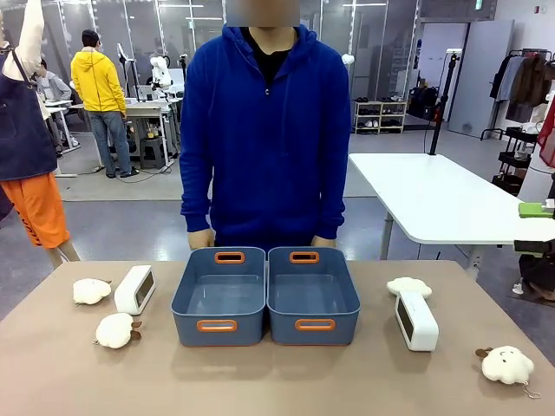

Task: Sort the digital clocks into the basket.
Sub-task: Pick up the Digital clock from the table and place it into the empty Plastic storage basket.

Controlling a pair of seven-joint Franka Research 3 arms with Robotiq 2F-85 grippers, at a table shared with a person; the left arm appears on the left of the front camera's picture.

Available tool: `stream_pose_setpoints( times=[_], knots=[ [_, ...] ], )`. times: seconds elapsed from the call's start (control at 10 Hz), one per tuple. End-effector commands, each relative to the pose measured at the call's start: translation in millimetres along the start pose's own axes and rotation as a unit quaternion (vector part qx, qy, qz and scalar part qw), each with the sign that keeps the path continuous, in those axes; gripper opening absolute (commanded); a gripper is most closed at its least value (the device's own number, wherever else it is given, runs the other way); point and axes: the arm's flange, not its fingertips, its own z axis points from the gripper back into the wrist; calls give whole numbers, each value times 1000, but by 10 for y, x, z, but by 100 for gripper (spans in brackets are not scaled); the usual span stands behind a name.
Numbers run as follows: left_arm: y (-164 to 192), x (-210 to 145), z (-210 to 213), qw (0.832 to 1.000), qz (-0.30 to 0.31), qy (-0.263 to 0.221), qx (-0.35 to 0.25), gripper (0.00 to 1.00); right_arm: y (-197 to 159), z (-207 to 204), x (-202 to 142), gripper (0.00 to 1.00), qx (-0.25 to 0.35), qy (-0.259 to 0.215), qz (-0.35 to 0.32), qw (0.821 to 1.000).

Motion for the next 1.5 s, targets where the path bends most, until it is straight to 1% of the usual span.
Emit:
stream_pose_setpoints(
  times=[0.0, 1.4],
  knots=[
    [-9, 26, 3, 1000, -5, -6, -10, 100, -6, -18, 20, 100, 8, -5, 3, 1000],
    [-9, 26, 3, 1000, -5, -6, -10, 100, -6, -18, 20, 100, 8, -5, 3, 1000]
  ],
)
